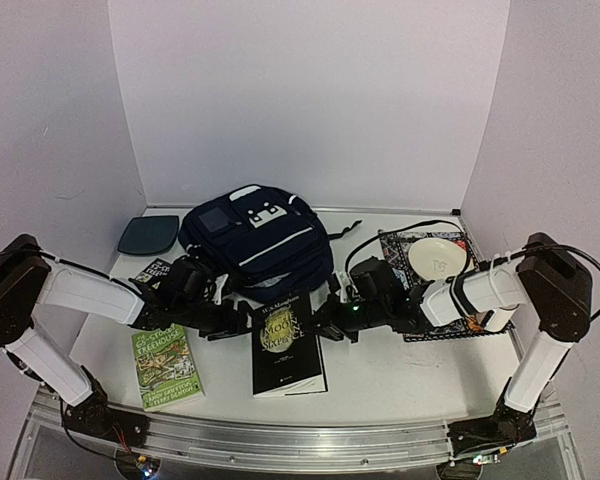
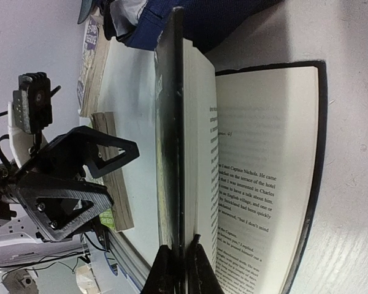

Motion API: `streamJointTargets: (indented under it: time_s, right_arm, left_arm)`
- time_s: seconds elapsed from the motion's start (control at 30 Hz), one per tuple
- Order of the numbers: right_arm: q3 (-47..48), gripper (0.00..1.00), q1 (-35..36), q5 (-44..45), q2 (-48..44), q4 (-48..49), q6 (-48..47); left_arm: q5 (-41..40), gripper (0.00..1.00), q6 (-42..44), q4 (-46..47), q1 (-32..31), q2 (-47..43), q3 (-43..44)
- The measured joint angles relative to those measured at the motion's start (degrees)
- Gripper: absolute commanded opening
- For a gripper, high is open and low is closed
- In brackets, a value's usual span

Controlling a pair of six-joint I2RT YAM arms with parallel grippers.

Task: Pack the student bag
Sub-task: Pick up the book from the center of the board, then pass from the right arm to the left

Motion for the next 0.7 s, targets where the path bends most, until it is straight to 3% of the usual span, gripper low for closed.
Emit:
streamJointTargets:
  time_s: [0.7]
  right_arm:
    - [-1.3,0.0,-2.0,-5.4,-8.5,5.5,1.9]
  left_arm:
    - [5.7,0.87,-6.3,9.6,5.5,-4.0,-1.8]
